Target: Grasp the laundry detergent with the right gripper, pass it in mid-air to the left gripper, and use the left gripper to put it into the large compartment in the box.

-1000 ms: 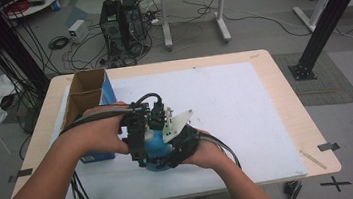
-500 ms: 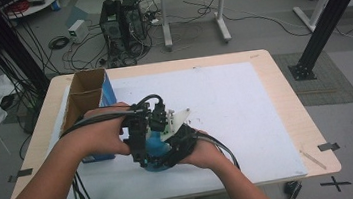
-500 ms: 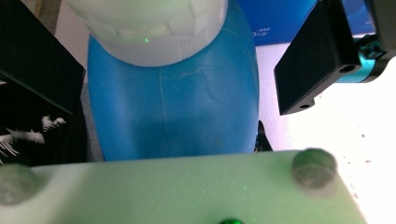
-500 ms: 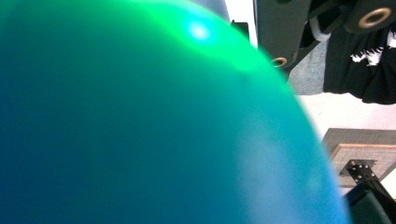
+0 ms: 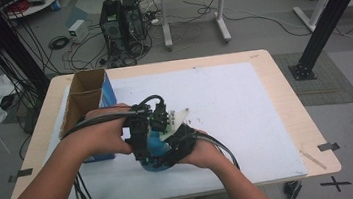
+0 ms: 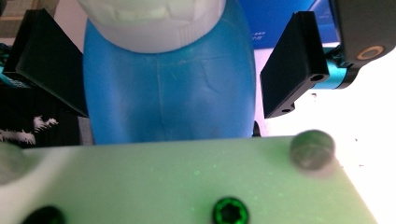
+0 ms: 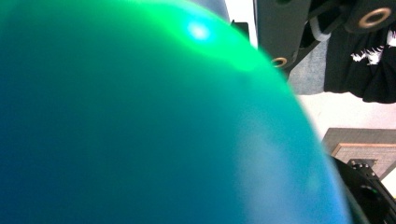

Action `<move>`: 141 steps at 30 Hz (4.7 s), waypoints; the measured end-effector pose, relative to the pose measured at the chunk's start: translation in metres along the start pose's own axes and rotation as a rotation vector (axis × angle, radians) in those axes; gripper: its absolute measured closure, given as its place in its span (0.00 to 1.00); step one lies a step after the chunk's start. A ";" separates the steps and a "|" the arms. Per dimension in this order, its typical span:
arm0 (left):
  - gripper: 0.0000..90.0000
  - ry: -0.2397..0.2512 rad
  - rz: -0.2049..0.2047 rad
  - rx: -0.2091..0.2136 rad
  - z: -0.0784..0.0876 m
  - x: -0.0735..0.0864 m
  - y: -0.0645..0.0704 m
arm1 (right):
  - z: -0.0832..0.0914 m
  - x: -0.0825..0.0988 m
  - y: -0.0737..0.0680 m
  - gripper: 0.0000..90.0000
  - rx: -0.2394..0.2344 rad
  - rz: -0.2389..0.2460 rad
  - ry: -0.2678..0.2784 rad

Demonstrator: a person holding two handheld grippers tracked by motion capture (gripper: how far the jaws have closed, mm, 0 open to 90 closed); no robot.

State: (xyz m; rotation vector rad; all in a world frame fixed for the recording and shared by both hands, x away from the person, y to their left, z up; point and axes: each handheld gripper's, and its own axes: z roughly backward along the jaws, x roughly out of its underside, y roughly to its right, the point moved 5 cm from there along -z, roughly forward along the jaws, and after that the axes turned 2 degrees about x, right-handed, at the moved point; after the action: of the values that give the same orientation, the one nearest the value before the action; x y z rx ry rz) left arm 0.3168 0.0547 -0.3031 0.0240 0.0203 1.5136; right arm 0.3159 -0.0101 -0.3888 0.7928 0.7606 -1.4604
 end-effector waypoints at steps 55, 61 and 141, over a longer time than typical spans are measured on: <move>0.44 -0.017 0.001 -0.034 0.005 -0.007 0.001 | 0.006 0.000 -0.006 0.49 -0.007 -0.062 -0.012; 0.44 -0.015 0.006 -0.014 0.010 -0.006 -0.002 | 0.015 -0.001 -0.001 0.36 0.008 0.007 0.022; 0.43 0.021 0.848 0.009 0.119 0.201 -0.095 | 0.110 0.020 0.031 0.14 0.161 -0.041 -0.353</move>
State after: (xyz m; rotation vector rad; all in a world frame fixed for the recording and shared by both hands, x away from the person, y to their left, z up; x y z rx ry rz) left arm 0.4264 0.2497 -0.1864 0.0261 0.0366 2.3619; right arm 0.3428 -0.1142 -0.3453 0.6173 0.3972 -1.6571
